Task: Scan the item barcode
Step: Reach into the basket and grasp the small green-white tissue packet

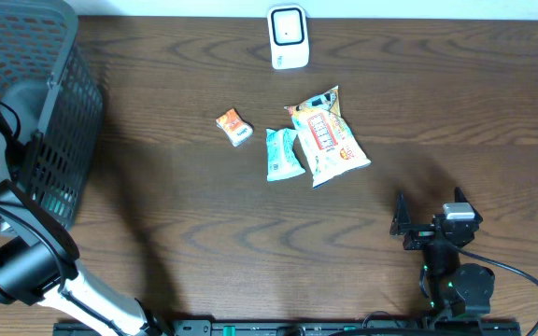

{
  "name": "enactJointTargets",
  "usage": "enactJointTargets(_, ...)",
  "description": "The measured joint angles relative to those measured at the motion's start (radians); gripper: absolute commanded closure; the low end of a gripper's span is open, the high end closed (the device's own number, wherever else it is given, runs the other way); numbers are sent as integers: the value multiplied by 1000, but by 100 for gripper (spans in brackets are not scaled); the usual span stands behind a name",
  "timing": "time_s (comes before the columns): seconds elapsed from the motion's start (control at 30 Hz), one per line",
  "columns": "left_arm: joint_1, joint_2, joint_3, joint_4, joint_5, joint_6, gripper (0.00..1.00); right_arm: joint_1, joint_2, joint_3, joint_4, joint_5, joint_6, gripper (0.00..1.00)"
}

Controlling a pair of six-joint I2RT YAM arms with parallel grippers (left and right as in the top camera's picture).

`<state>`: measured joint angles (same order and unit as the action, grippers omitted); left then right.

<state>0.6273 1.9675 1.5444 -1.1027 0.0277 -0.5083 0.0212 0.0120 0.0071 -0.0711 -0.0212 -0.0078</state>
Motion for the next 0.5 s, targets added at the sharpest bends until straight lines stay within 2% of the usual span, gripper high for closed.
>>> enactJointTargets(0.5, 0, 19, -47, 35, -43, -20, 17, 0, 0, 0, 0, 0, 0, 1)
